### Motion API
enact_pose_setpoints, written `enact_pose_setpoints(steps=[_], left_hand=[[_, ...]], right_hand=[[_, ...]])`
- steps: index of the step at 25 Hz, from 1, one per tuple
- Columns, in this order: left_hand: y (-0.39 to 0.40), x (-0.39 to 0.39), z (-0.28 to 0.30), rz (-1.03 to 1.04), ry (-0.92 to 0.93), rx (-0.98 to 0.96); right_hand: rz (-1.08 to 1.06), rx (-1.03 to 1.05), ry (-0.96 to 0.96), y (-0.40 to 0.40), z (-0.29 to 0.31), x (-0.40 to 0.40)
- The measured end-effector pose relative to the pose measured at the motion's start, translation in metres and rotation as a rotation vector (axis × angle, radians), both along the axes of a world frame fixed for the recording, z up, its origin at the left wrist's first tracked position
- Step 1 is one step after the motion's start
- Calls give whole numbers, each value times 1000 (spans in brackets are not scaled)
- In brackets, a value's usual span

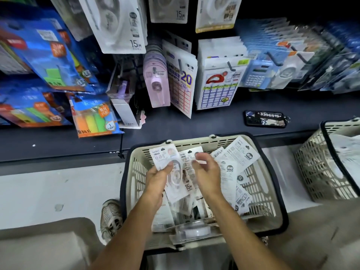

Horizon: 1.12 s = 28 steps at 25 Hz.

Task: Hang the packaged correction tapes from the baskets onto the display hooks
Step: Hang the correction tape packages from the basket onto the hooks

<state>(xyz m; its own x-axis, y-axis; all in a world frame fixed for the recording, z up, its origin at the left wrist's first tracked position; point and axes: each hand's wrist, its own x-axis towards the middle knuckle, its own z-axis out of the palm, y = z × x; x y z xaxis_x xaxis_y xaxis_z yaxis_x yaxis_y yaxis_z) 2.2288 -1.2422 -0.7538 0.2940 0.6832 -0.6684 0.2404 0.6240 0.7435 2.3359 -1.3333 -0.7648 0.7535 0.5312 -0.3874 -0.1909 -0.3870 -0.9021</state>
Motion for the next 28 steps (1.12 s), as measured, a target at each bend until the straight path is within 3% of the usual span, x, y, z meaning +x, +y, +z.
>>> enact_pose_setpoints(steps=[2, 4, 5, 8, 12, 13, 15, 16, 18, 20, 22, 24, 28], left_hand=[[3, -2, -6, -82, 58, 83], [1, -5, -8, -142, 88, 109], [0, -6, -10, -161, 107, 116], [-1, -5, -12, -158, 160, 152], [2, -1, 0, -155, -118, -49], [3, -2, -1, -122, -117, -43], [7, -7, -5, -18, -24, 21], [7, -8, -5, -10, 7, 35], [7, -7, -7, -55, 8, 39], [4, -4, -5, -97, 21, 56], [3, -1, -7, -148, 45, 109], [0, 1, -8, -192, 91, 169], [-10, 5, -9, -278, 145, 218]], right_hand=[[25, -476, -157, -9, -15, 21], [218, -719, -244, -17, -22, 31], [230, -675, -265, -17, -23, 30], [147, -231, -285, -14, -11, 13], [373, 127, -273, -3, 17, -19], [403, 206, -170, -3, 19, -20], [248, 330, 173, -9, 19, -14], [90, 286, 245, -13, 16, -8], [-157, -220, 36, -32, 1, 14], [-86, -775, -148, -57, -13, 30], [17, -952, -177, -69, -19, 32], [96, -825, -256, -63, -19, 26], [85, 12, -8, -32, 4, -1]])
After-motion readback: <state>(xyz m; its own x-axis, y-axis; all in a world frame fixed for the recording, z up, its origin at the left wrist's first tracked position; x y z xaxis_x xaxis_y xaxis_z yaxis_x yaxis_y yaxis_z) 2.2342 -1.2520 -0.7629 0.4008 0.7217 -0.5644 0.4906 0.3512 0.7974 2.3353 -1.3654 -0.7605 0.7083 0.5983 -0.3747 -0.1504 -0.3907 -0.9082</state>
